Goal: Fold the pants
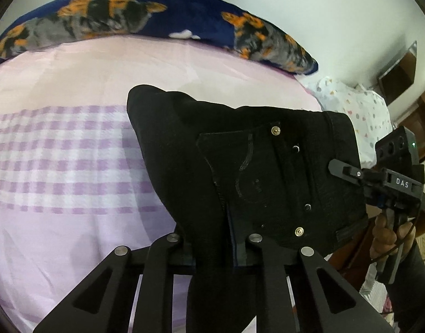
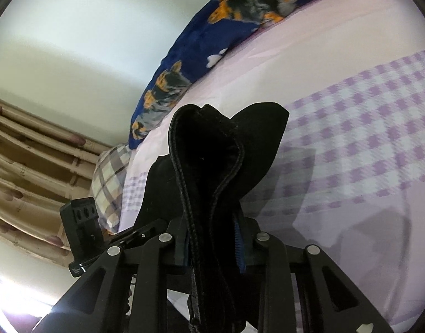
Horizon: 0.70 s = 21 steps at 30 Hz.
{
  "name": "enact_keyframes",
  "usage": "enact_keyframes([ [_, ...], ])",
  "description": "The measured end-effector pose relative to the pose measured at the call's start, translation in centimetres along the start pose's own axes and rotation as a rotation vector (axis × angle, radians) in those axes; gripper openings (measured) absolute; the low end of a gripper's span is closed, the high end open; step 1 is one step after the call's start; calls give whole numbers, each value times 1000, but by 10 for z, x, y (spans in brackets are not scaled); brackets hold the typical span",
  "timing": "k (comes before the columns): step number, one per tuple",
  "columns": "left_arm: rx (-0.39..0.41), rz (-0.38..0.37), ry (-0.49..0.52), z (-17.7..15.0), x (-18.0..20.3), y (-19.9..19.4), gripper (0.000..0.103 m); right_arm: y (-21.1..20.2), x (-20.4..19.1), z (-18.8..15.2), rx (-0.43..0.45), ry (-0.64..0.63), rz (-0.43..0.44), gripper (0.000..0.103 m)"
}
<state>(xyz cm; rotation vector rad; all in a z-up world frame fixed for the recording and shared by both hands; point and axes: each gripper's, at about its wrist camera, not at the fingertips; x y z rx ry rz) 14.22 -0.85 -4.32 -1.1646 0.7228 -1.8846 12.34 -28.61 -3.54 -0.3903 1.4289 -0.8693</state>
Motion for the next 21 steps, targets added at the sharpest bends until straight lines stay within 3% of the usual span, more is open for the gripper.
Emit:
enact_keyframes([
  [10,58,87,-41,36,-57,-29,16,63,-33,24,-37,-25,55,24],
  [21,93,174,-27,89,-101,-28,16,119,-54,73,-46,-34,59,23],
])
Point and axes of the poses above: each gripper's, at about its wrist camera, not at the fingertips, and y roughly the way its jaws point, x to its right, z to its top, and after that the axes turned 1 degree about z, right-handed
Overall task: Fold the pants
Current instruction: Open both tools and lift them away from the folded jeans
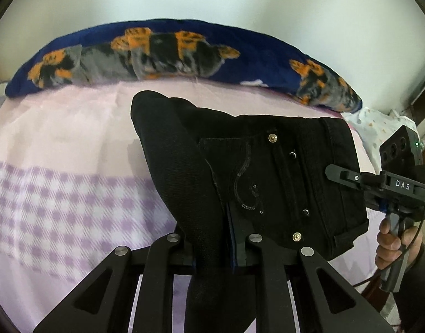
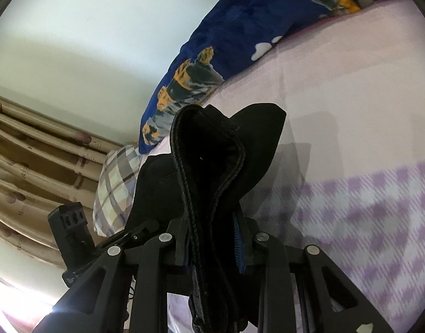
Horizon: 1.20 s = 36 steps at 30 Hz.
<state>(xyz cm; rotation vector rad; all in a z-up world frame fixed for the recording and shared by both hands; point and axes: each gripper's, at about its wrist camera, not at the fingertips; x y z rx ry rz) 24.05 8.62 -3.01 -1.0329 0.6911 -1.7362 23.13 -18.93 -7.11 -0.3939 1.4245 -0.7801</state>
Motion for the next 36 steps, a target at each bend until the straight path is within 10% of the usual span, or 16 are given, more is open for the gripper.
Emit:
enact_keyframes([
  [8,3,32,-19,21,-24,25,17,27,1,26,8,-30,-67,23],
  [16,-21,17,-181,-7,-66,56,45,44,12,12,27,-132,-314,45],
  [36,85,244,-119,-64,-18,18,58,7,-20,-51,164,-257,-556,77],
])
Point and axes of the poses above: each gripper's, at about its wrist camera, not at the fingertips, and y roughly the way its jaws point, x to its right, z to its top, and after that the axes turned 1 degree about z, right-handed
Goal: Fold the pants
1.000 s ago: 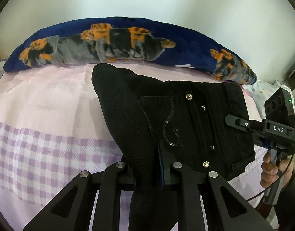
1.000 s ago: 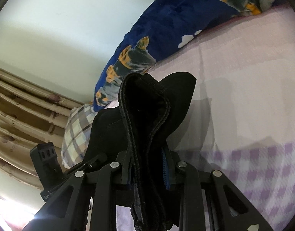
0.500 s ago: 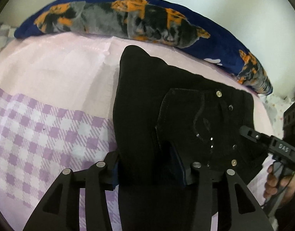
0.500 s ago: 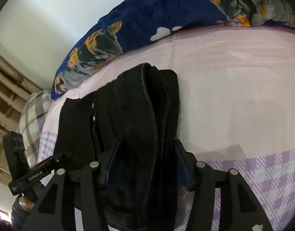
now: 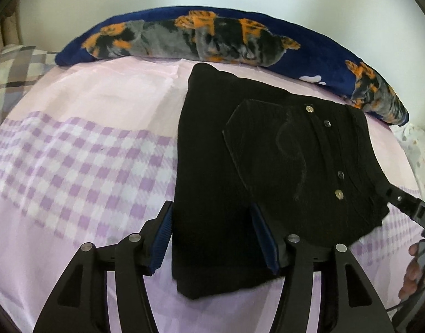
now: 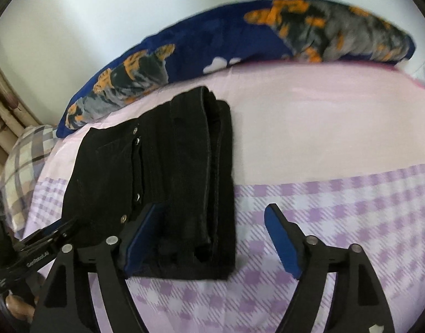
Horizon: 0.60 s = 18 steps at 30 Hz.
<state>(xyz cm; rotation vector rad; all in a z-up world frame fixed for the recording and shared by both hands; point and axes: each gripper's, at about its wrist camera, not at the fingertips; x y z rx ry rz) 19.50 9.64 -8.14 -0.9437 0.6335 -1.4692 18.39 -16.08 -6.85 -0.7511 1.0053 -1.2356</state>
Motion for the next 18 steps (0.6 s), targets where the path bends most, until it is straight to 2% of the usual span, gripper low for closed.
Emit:
enact_keyframes([
  [6,36,21,0,-19,3,-31,58,-24,-10,-28,20,-60,-76,78],
  [10,60,29,32,-34,10,-51,58,-38,-18,-42,31,-67,-76,79],
  [18,111,53,50,-56,23,-84,59,-73,-38,-58,101,-103,-96,88],
])
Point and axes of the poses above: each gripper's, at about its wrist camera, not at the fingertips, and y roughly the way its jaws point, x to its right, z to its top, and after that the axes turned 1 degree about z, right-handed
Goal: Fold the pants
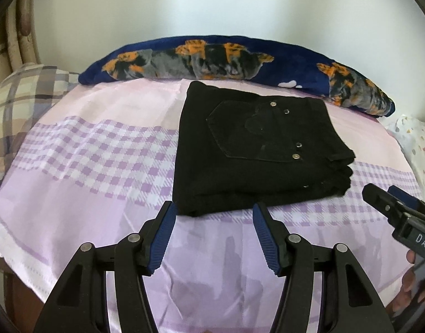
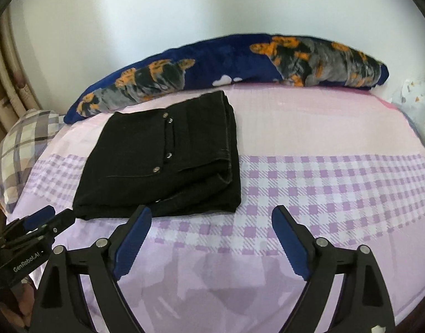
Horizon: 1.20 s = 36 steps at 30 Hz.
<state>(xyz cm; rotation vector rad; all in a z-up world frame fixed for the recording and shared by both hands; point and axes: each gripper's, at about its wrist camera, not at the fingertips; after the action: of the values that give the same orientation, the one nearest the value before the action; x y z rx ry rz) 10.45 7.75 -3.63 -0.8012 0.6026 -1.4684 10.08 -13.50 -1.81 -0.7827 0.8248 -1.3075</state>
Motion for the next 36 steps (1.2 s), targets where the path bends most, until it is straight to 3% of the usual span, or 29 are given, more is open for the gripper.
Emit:
enact_keyframes([
  [7,36,35,11,-11,13,-23,64,-24,-13,-12,59,-26,-25,98],
  [36,66,75,17,-17,20,-34,65,-24,-20,-12,76,-78,-45,100],
])
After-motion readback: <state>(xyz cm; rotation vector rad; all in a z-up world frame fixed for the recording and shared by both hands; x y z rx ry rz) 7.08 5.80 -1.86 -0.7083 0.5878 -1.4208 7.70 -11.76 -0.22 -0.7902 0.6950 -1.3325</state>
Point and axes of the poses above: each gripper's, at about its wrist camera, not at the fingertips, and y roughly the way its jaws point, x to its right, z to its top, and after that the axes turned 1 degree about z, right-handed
